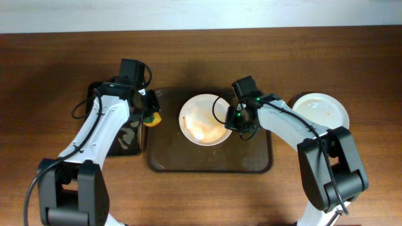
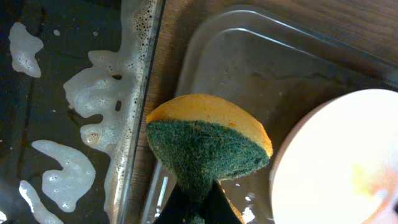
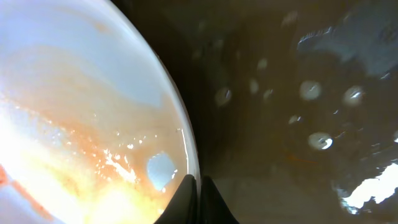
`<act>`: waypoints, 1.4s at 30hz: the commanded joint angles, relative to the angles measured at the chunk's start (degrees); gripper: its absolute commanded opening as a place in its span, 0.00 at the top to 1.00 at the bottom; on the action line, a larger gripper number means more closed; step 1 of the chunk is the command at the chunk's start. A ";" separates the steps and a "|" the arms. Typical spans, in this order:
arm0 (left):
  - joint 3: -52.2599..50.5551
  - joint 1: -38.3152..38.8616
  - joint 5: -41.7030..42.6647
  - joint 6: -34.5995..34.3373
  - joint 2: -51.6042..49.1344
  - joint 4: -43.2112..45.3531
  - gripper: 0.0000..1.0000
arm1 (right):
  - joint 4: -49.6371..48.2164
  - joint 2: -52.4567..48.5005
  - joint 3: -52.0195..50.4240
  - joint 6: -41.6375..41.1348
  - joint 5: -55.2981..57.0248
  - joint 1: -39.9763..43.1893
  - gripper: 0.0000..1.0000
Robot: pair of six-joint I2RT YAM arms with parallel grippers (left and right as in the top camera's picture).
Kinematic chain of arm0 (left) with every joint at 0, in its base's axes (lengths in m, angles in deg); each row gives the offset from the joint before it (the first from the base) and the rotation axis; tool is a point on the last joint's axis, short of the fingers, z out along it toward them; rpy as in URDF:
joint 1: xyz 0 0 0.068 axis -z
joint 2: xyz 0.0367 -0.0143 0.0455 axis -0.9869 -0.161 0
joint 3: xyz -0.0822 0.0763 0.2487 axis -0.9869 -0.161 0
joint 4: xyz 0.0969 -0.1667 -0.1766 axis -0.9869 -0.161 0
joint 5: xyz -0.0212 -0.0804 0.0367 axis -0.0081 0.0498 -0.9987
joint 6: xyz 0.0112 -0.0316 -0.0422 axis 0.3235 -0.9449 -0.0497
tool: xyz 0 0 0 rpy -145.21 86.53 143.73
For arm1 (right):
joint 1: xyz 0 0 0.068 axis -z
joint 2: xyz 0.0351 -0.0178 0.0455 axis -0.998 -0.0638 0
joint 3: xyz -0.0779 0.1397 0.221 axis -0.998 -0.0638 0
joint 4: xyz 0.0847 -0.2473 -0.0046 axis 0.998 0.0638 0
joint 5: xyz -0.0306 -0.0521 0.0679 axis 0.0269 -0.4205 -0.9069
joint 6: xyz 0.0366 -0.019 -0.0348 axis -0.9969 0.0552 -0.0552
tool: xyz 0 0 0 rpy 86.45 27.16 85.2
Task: Clean dirty plates on tray and stack at the side
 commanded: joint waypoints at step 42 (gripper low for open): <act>0.55 -0.13 -0.37 1.68 0.74 0.44 1.00 | 35.82 3.80 27.98 11.69 58.77 -13.05 0.96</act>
